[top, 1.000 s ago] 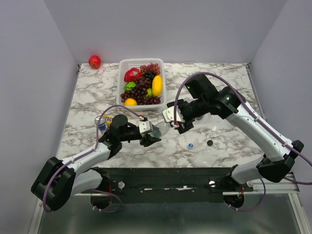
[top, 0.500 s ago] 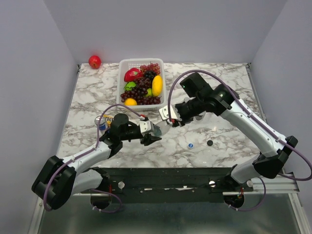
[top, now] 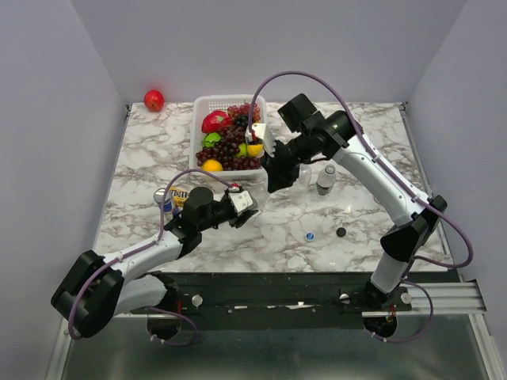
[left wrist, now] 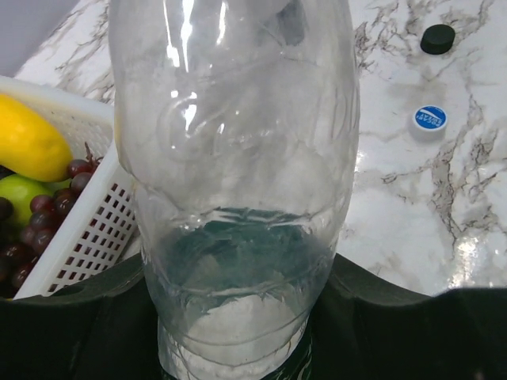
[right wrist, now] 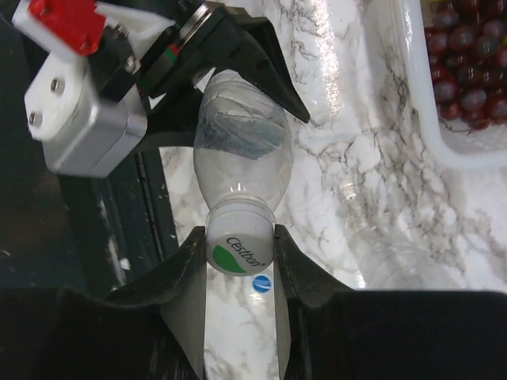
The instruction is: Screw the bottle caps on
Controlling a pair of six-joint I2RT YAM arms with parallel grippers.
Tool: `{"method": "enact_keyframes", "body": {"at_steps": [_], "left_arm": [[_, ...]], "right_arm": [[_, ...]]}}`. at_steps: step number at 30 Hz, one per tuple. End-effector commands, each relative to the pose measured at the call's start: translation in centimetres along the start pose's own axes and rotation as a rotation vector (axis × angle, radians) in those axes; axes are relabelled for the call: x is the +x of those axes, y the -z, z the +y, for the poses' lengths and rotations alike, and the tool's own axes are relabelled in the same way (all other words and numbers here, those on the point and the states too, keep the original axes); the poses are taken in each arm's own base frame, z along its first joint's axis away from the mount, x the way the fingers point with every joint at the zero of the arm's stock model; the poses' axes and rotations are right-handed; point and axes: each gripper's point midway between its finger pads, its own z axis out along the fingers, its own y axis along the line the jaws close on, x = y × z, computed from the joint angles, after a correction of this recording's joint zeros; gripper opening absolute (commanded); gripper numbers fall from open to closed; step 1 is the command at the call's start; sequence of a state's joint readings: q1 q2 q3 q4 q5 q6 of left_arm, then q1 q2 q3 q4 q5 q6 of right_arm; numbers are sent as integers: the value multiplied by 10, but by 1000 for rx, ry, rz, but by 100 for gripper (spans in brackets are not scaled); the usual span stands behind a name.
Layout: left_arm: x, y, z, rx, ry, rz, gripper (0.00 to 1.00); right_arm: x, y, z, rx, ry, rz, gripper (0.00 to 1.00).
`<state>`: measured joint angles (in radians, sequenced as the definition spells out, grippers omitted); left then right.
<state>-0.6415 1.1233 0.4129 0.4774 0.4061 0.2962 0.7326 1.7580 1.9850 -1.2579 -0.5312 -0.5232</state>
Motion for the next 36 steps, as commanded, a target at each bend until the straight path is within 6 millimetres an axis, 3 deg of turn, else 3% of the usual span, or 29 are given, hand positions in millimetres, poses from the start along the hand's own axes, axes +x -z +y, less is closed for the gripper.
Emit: {"method": "enact_keyframes", "body": {"at_steps": [1,3,8,12,13,15,18,20,21,22,23,24,26,29,36], "left_arm": [[-27,2,46,-234,-82,-57,0],[-25,3,49,-253,-61,-51,0],[-17,6,50,-274,-41,-20,0],[-7,4,36,-197,-18,14,0],[-2,4,31,-175,0,30,0],[1,3,19,-108,20,31,0],[-2,2,7,-41,86,12,0],[-10,2,6,-20,187,-20,0],[-17,2,-3,38,214,-48,0],[-27,2,-1,43,228,-89,0],[-34,2,-5,65,285,-112,0],[-39,1,-6,76,303,-129,0],[-54,0,-7,103,325,-175,0],[-68,1,-9,135,346,-210,0],[-80,1,-14,184,377,-228,0]], "right_arm": [[-2,-18,17,-40,-403,16,1],[-4,-19,17,-64,-609,9,0],[-2,-26,19,-134,-708,26,0],[-24,-10,0,-141,-594,-85,48],[-41,5,-8,-104,-539,-145,55],[-48,23,-26,-27,-422,-198,69],[-56,51,-38,72,-320,-269,79],[-56,52,-33,58,-249,-292,81],[-62,67,-21,61,-200,-340,82],[-61,65,-16,39,-184,-365,82],[-78,72,-21,78,-147,-460,82],[-58,53,-23,70,-185,-437,84],[-67,62,-18,83,-128,-512,85],[-67,53,-20,52,-164,-512,85],[-84,44,-31,15,-192,-549,84]]}}
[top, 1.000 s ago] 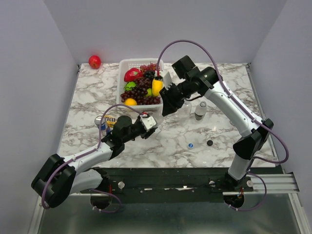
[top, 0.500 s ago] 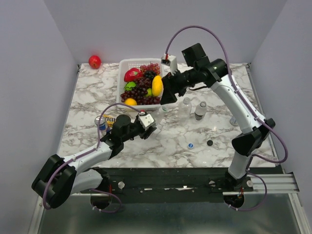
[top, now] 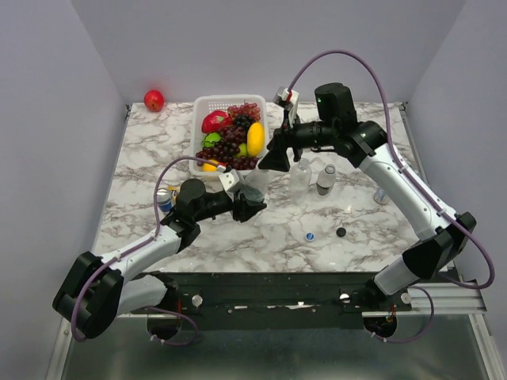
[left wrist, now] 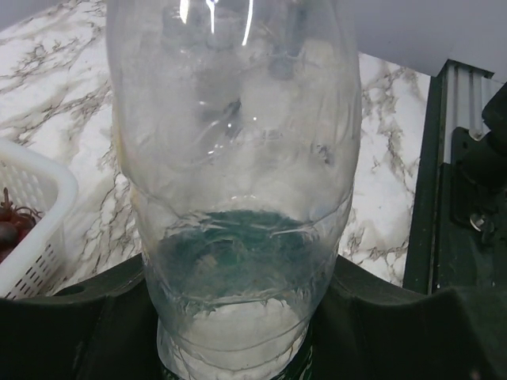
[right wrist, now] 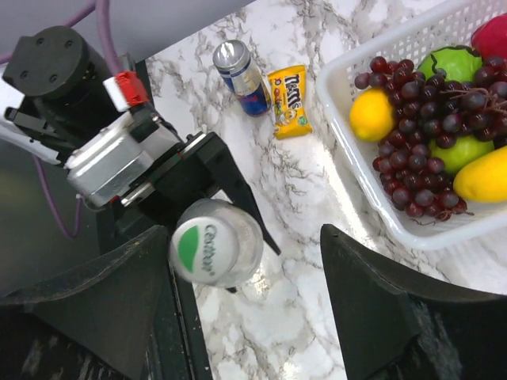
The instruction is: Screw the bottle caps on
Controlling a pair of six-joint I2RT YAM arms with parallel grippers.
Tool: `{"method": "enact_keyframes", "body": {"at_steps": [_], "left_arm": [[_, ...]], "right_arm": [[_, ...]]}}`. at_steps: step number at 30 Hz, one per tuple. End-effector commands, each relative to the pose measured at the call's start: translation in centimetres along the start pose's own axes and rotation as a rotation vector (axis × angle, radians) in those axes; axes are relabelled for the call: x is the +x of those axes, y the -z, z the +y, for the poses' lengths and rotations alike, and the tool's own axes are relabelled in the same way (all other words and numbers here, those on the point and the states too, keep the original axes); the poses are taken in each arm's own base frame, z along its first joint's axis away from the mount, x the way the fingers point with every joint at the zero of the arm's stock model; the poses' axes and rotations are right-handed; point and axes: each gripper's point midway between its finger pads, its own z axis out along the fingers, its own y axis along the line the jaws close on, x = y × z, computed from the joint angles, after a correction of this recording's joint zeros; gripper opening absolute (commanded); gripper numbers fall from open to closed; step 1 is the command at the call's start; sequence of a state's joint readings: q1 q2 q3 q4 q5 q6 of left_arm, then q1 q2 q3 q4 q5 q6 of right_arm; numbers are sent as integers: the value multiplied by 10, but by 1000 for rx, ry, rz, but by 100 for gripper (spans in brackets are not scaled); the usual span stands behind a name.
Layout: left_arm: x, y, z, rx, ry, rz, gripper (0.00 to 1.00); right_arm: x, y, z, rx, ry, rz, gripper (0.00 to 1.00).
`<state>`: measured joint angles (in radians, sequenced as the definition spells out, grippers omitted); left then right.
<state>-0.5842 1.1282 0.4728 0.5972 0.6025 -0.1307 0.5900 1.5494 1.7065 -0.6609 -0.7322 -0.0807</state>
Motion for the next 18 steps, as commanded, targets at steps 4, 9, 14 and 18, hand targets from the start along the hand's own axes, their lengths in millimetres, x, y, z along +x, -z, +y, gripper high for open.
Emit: {"method": "enact_keyframes", "body": {"at_steps": [4,9,14,18], "left_arm": [[-25,-6,-12,74,54,-58,0],[-31,-8,-11,75,51,-67,0],[-36,-10,-8,59,69,-79,0],[-39,-11,-4,37,97,-89,0]], "right_arm": [[-18,-16,3,-92,-10,-57,77],[-11,-21,7,-130,-56,-53,54],[-7,-27,6,-131,-101,-43,52],[-7,-30,2,-111,-121,-40,66]]}}
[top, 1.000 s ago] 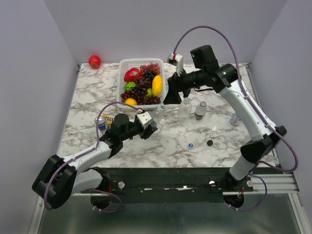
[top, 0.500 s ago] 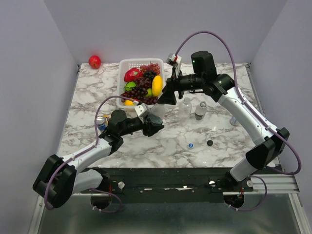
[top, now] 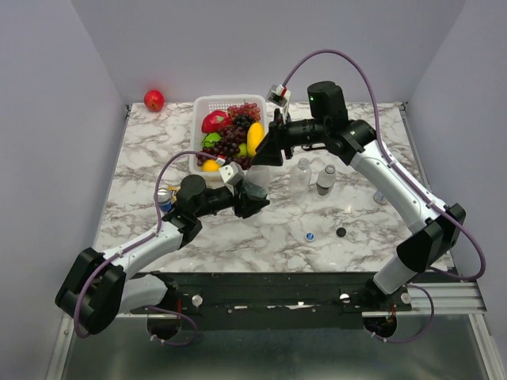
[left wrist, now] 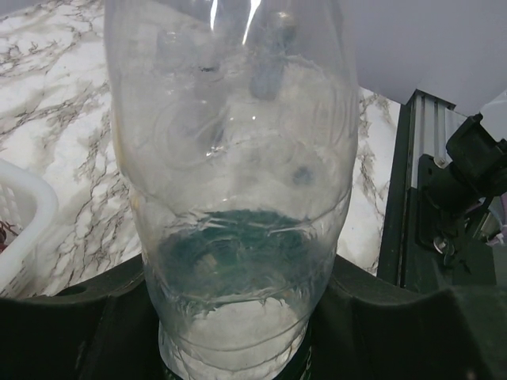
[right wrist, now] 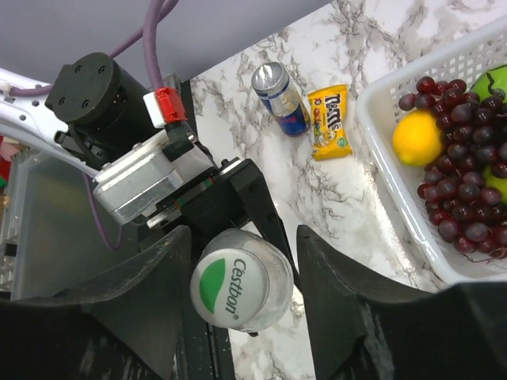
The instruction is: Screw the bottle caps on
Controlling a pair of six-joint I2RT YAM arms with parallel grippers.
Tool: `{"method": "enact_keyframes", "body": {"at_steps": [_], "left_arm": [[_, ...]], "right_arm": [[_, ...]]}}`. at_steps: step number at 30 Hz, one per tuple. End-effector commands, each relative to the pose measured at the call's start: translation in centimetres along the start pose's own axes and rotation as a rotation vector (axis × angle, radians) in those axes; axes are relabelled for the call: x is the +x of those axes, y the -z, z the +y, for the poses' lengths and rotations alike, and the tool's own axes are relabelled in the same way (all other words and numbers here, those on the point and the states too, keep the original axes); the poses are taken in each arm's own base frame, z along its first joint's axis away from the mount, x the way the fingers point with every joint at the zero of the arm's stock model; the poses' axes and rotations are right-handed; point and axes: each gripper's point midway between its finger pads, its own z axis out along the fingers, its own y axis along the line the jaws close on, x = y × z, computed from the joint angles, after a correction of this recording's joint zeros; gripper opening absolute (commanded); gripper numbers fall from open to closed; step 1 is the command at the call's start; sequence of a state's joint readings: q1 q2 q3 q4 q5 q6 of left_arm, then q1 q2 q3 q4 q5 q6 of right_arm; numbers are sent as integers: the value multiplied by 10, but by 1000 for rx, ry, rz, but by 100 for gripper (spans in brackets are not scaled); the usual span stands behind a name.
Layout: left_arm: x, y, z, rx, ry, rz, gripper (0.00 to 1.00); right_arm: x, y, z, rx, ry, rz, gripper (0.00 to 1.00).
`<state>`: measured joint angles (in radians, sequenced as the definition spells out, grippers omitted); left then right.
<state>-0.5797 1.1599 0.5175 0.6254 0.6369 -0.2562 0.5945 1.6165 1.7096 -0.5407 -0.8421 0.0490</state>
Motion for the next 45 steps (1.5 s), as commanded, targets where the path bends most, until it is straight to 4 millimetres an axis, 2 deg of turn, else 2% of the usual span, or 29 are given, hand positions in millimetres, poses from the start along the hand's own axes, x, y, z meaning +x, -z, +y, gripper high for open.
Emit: {"method": "enact_keyframes", "body": {"at_steps": [1,4,6,11,12,13,14,15,16,17,22,24,25,27,28,29,30,32,33,35,36,37,38,39,40,43,45], "left_arm": [[-22,-4,0,4,-1,-57,0],[-20,-4,1,-1,6,-56,0],[-19,-3,3,-8,9,-54,0],[-15,-5,15,-73,35,-48,0],[-15,-5,19,-101,53,-52,0],[-14,-6,35,-194,75,-61,0],[-13,-7,39,-237,94,-63,0],[-17,-10,44,-274,111,-74,0],[-13,-9,59,-362,124,-66,0],[-13,-11,61,-381,131,-61,0],[-22,-12,63,-400,153,-83,0],[-15,-8,61,-379,154,-67,0],[-15,-5,62,-376,148,-66,23],[-9,-2,59,-352,132,-40,55],[-3,3,59,-361,134,-4,76],[1,5,60,-364,105,22,84],[3,7,58,-350,84,44,99],[12,17,56,-353,65,102,99],[16,21,58,-354,27,125,99],[25,31,60,-368,24,174,99],[26,36,64,-385,24,186,99],[32,41,66,-393,45,212,99],[32,43,67,-396,55,217,99],[28,47,72,-404,65,210,99],[30,49,73,-406,79,221,99],[24,50,80,-425,87,224,99],[16,48,83,-430,71,218,99]], "right_arm": [[0,-7,-6,13,-33,-5,66],[-1,-7,-8,25,-37,-7,61],[-1,-7,-8,28,-37,-9,49],[-6,-8,-15,69,-63,-30,29],[-7,-9,-17,96,-81,-36,19],[-9,-9,-21,139,-83,-44,13],[-10,-8,-36,237,-91,-51,7],[-9,-11,-40,288,-91,-46,0],[-15,-9,-47,364,-90,-56,0],[-10,-3,-69,514,-115,-46,0],[-13,-9,-67,505,-108,-43,0],[-15,-7,-64,491,-67,-38,0],[-15,-5,-63,493,-51,-36,0],[-17,3,-65,499,-5,-34,0],[-19,9,-66,504,8,-38,0],[-21,14,-69,511,14,-42,0],[-29,27,-79,541,24,-61,0],[-42,41,-90,567,39,-84,0],[-62,60,-100,604,66,-127,0],[-75,71,-119,624,71,-152,0],[-87,87,-132,666,75,-185,0],[-107,99,-134,685,99,-229,1],[-112,100,-146,684,98,-236,0],[-119,111,-157,709,99,-253,0],[-134,121,-158,727,151,-277,0],[-137,134,-191,814,202,-281,0],[-132,140,-214,874,242,-281,0]]}}
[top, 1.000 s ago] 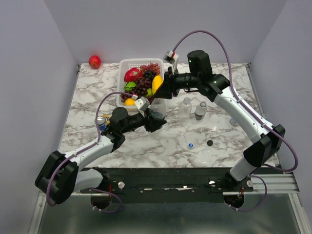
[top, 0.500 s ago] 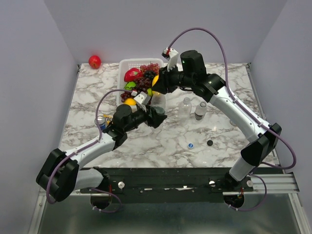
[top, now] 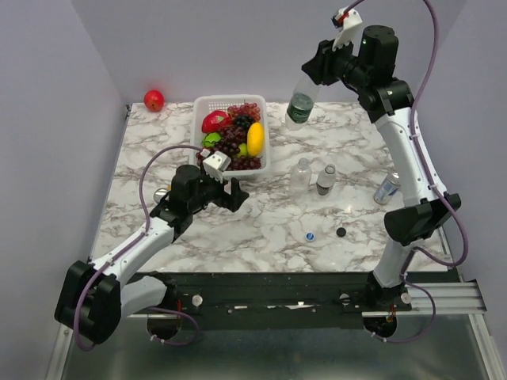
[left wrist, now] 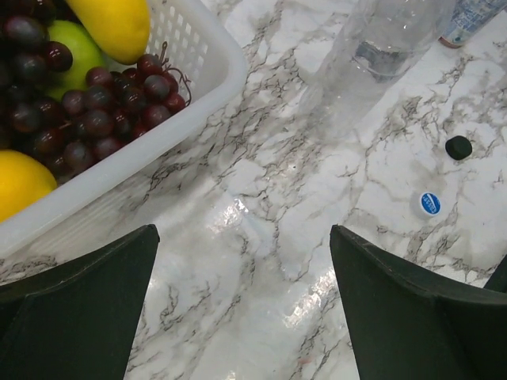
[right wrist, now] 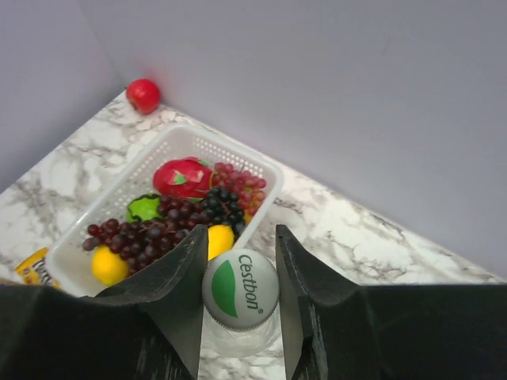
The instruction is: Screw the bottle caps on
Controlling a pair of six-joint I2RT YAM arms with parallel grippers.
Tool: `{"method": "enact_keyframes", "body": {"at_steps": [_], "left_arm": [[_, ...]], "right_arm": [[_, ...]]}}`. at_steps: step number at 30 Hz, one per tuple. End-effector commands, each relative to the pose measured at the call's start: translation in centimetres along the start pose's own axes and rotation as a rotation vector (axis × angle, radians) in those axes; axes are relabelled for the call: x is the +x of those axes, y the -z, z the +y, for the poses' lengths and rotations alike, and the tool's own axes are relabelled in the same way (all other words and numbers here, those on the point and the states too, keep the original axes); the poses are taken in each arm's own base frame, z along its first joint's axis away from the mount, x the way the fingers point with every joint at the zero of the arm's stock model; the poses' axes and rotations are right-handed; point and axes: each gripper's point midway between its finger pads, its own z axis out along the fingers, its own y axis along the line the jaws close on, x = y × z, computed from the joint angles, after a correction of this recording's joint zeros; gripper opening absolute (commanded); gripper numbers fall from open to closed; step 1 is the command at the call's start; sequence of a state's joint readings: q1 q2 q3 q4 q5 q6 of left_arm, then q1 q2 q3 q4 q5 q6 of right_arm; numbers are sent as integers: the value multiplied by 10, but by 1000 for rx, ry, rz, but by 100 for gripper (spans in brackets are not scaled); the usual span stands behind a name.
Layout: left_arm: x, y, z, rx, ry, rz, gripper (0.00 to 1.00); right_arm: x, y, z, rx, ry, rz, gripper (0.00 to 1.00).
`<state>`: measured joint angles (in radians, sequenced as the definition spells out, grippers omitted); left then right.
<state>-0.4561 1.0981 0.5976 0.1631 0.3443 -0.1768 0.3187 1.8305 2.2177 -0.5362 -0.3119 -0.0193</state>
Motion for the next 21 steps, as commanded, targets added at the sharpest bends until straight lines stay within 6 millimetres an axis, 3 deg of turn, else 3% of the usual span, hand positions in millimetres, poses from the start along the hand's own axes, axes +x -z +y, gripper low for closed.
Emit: {"method": "enact_keyframes", "body": {"at_steps": [1,3,9,13,21], "left_arm": [[-14,-1,-1,14,-29,21,99],[-25,-3,1,10,-44,8,99],[-27,-14,14,1,-97,64,99],[-26,-18,21,25,-115,80,99],[-30,-27,42,-13,-110,119,99]], "right_arm": [[23,-25,-36,90,107,4,0],[39,-34,-53,119,113,22,0],[77,-41,-90,153,88,56,0],[119,-48,-100,126,74,117,1],[149,-53,-110,127,83,98,2]]}}
